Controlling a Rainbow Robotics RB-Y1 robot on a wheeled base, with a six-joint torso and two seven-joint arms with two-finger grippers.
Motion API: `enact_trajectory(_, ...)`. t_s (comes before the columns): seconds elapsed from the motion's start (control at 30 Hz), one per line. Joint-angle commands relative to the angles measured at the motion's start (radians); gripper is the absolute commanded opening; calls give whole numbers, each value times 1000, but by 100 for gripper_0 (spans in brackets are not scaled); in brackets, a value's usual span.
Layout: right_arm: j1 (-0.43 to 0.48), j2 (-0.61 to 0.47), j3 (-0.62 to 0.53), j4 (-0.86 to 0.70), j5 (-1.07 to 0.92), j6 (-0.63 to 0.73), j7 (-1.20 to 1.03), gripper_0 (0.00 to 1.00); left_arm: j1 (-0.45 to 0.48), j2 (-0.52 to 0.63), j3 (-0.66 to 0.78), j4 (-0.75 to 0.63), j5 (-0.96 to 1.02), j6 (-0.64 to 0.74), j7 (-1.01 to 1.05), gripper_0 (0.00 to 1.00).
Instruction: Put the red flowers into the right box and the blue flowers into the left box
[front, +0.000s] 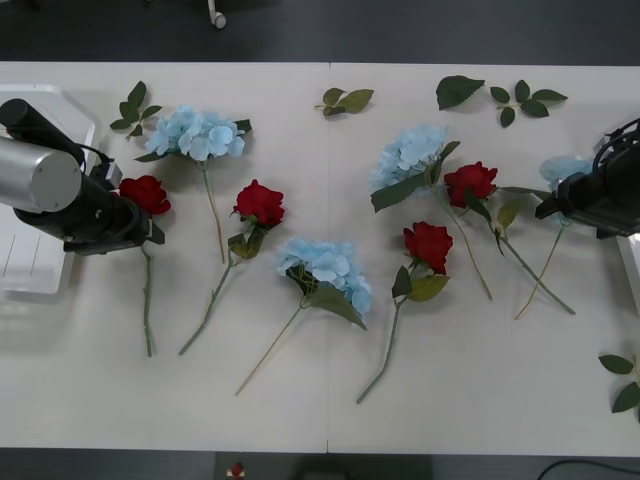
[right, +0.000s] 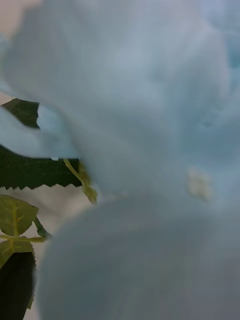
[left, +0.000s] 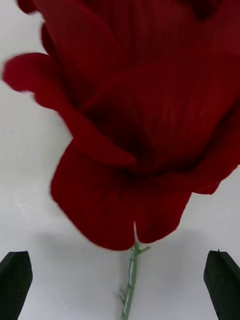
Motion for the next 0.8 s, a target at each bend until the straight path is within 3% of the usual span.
enact_trajectory(0.03, -24, 41, -14, 39, 18, -14, 43, 100, -24, 17, -32, 3, -12, -40, -5, 100)
enact_trajectory(0.53, -24, 83, 89, 87, 45, -129, 75, 100, -24, -12, -46, 25, -51, -45, -4, 100)
enact_trajectory(0.57, -24, 84, 87, 88, 44, -129, 76, 86, -24, -17, -46, 25, -57, -45, -4, 100)
enact_trajectory(0.63, -24, 87, 89, 90, 45, -129, 76, 71, -24, -20, -46, 25, -63, -45, -4, 100)
enact_trajectory(0.8, -24, 93, 89, 98, 56, -129, 78, 40, -24, -26, -47, 25, -80, -45, -7, 100)
